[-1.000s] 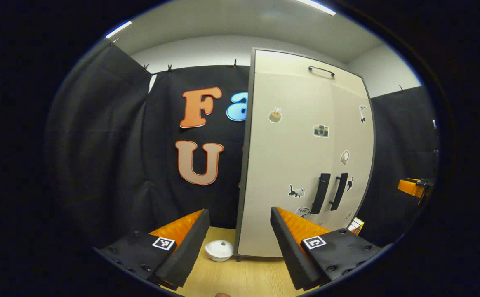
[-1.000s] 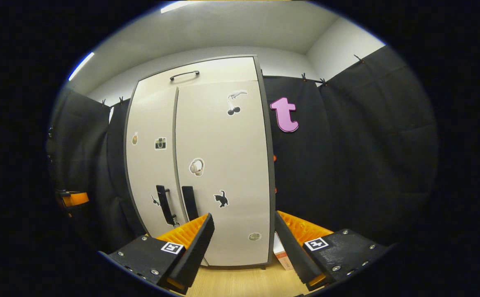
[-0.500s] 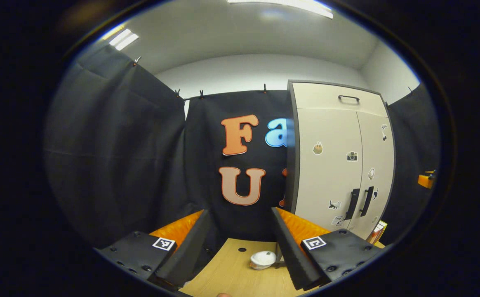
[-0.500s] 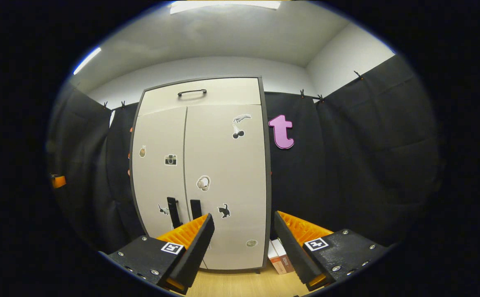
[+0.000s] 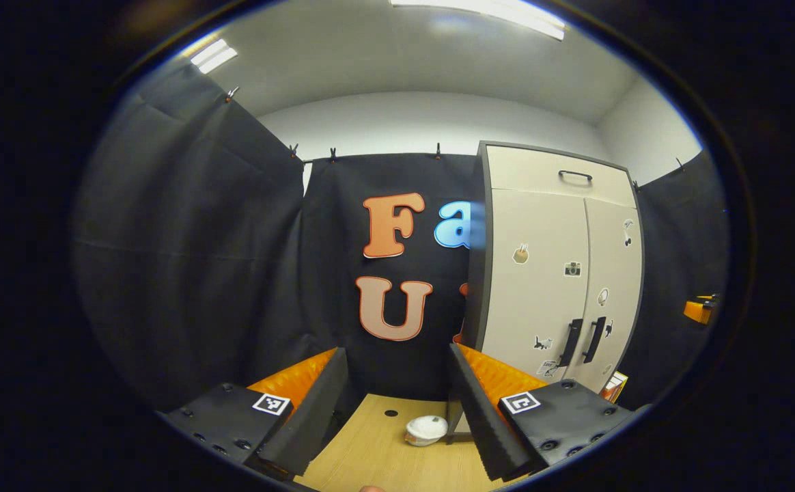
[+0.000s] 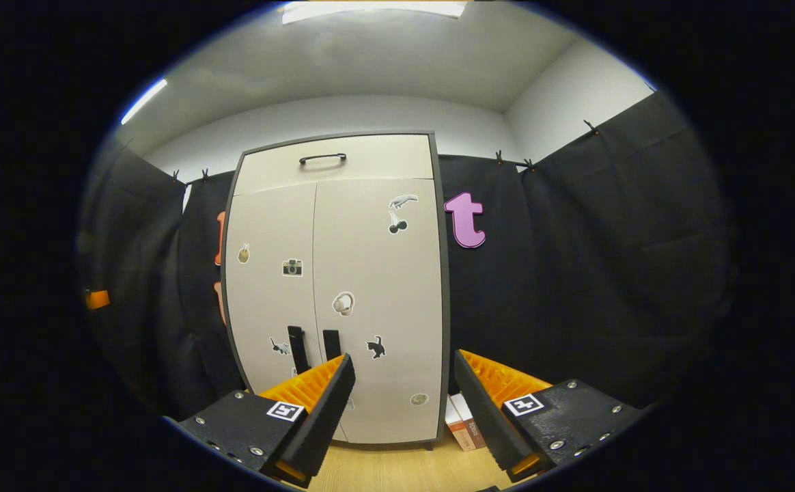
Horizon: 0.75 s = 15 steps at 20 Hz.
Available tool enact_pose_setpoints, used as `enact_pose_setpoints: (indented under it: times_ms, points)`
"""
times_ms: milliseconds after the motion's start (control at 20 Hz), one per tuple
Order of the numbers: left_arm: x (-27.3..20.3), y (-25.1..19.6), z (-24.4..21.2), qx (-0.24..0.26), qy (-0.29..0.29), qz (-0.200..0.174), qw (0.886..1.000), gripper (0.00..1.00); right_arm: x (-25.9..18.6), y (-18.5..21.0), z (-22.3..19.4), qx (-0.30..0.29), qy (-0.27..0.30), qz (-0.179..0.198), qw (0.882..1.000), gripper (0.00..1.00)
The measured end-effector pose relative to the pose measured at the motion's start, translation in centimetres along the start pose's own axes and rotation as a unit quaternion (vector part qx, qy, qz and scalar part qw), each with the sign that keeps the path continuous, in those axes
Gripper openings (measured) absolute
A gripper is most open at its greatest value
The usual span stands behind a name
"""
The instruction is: Grab one shoe with the right hand and put it into the shoe cabinet, grab the other shoe with the left hand and put it into the shoe cabinet; then close the right door with the right hand and the left door with the left hand.
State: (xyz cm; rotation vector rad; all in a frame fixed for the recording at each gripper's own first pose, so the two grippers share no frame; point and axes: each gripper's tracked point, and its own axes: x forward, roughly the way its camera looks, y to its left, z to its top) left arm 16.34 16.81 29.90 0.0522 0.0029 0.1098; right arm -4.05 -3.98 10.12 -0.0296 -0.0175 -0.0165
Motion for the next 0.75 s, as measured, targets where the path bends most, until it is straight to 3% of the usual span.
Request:
enact_pose_setpoints:
  times_ms: [750]
  points:
    - [1.0, -2.2, 0.9, -0.007, -0.009, -0.026, 1.0, 0.94, -1.0, -0.2, 0.7, -0.007, -0.002, 0.003, 1.0, 0.91]
